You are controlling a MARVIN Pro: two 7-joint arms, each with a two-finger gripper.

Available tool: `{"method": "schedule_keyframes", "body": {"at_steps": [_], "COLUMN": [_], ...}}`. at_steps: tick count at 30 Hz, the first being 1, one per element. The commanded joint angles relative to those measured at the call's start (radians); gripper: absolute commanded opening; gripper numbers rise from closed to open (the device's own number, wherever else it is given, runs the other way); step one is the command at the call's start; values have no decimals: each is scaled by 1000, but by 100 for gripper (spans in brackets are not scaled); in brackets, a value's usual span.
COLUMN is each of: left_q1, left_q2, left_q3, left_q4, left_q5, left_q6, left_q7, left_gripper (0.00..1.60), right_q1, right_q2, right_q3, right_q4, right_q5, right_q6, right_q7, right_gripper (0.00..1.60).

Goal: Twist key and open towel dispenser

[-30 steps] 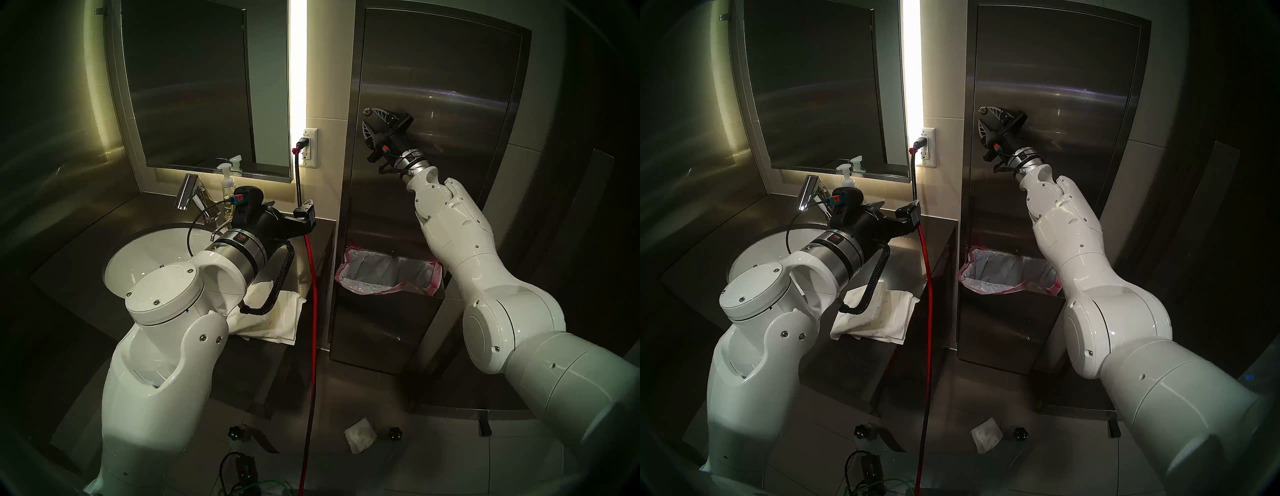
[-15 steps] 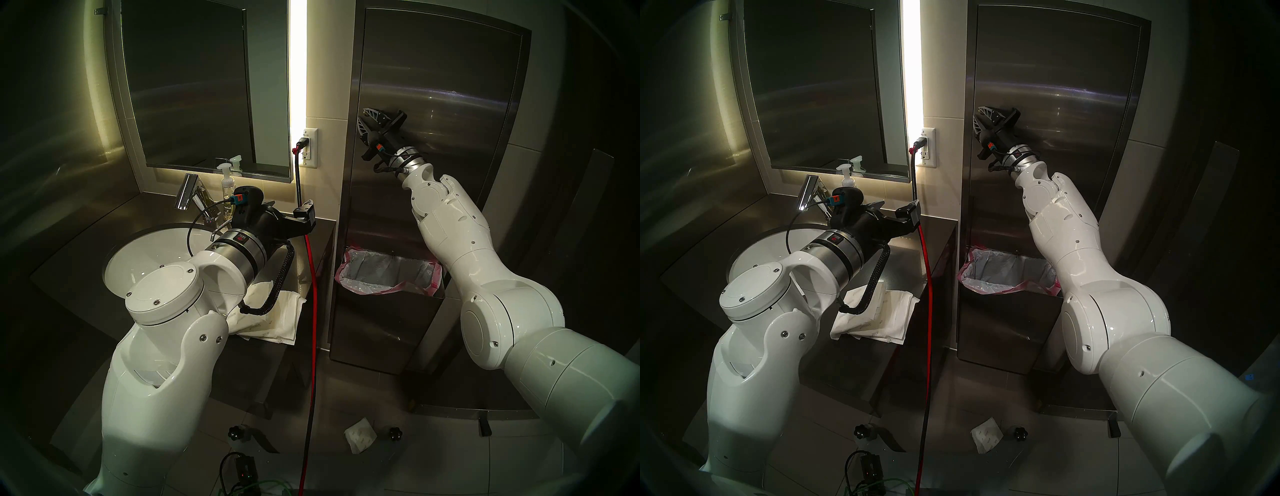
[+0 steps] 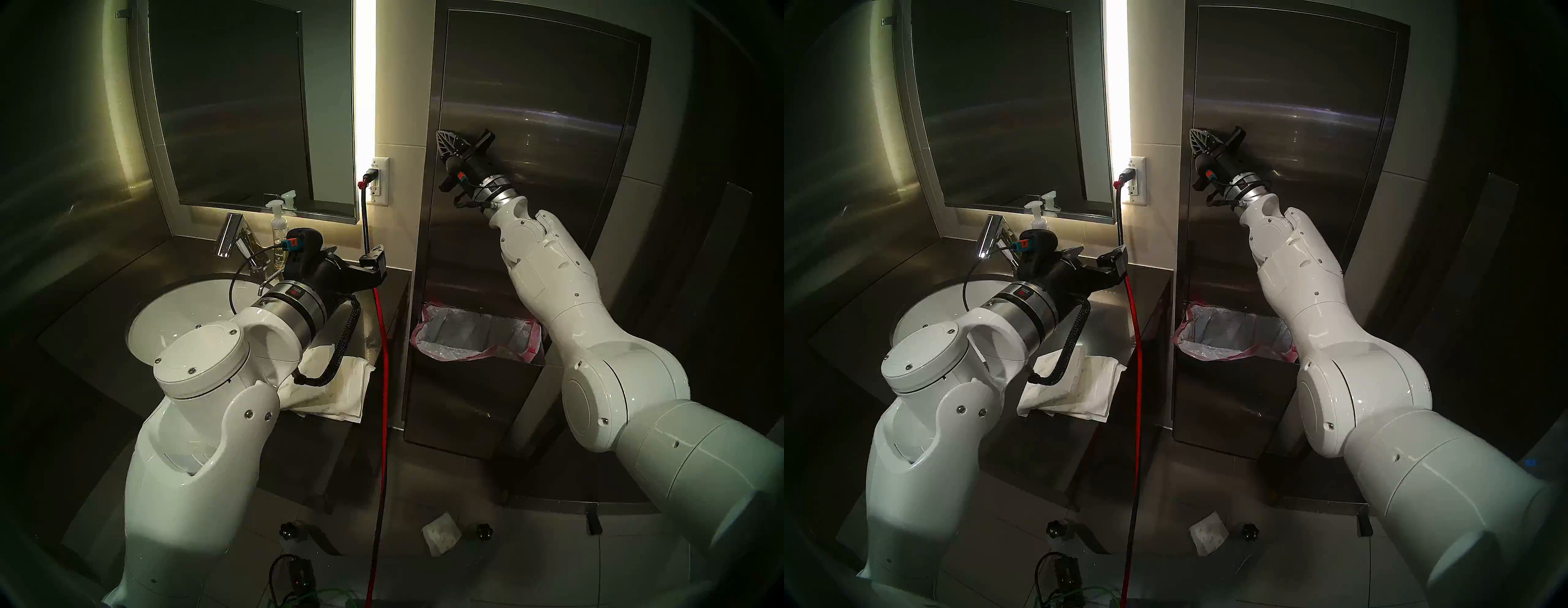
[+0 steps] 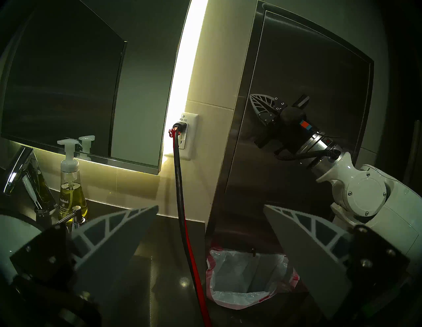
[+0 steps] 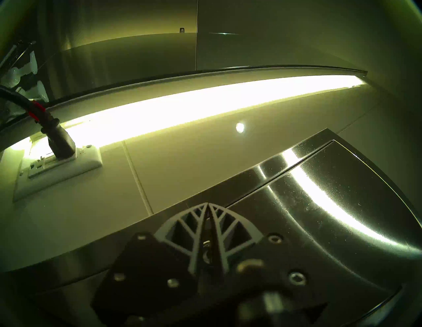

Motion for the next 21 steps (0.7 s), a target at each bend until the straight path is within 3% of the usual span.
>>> {"method": "schedule_keyframes", "body": {"at_steps": [1,6,10,11,12,13,21], "left_q1": [-5,-5,-4,-4,-4,-4,-4], "left_q2": [-2,-2,-2,-2,-2,-2,-2], "left_q3": [2,2,2,2,2,2,2], "left_q4": [-10,-10,-10,-10,-10,-10,-10], "left_q5": [1,1,1,1,1,1,2], "left_q6": [0,0,0,0,0,0,0], "left_q7": [1,1,1,1,1,1,1], "left_gripper": [160,160,160,160,160,160,160], "right_q1": [9,10,15,16,17,18,27], "right_q2": [7,8,9,9,9,9,7], "right_q3": [12,16,20,21,22,22,29], "right_q4": [5,13,23,27,30,32,54], "right_q5": [5,2,-1,-2,-1,-2,-1], "right_q6": [0,-2,-4,-5,-6,-7,-16], "right_q7": [-7,-9,-17,-19,-20,-22,-46], "right_gripper": [62,72,66,47,47,0,0]}}
